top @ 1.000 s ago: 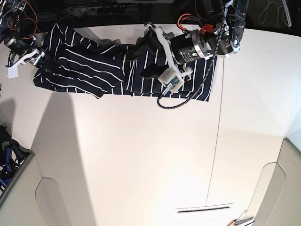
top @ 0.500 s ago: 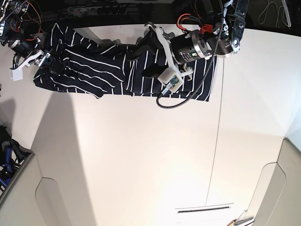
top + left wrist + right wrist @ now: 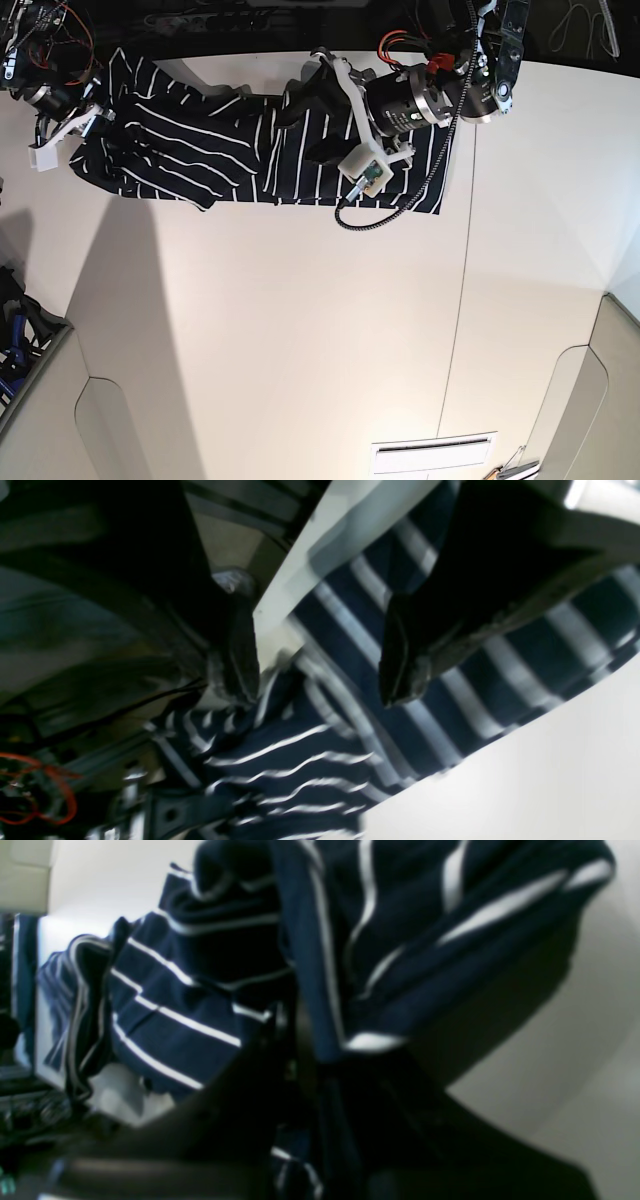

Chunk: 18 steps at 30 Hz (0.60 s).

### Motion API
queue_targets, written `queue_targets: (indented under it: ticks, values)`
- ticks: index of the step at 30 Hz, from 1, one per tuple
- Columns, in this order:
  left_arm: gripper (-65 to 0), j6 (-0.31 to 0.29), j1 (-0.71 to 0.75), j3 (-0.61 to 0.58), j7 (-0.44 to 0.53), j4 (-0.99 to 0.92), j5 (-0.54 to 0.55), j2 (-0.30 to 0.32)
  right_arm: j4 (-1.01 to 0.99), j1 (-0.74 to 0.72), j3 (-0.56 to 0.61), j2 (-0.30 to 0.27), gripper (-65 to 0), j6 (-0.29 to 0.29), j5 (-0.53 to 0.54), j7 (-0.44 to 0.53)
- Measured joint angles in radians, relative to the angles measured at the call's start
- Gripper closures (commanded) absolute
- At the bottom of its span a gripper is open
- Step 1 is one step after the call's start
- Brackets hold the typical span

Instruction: Fold the T-shirt properly

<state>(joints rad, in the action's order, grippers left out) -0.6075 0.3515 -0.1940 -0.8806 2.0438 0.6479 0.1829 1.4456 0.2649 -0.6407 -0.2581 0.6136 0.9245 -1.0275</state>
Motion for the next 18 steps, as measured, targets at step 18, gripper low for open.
queue_targets:
  ticks: [18]
  values:
    - [-40.5,-0.006,0.023,0.208,-0.095,0.000,0.074,0.000,0.127,-0.176,-0.116,-0.169,0.0,-0.010,0.075,-0.138]
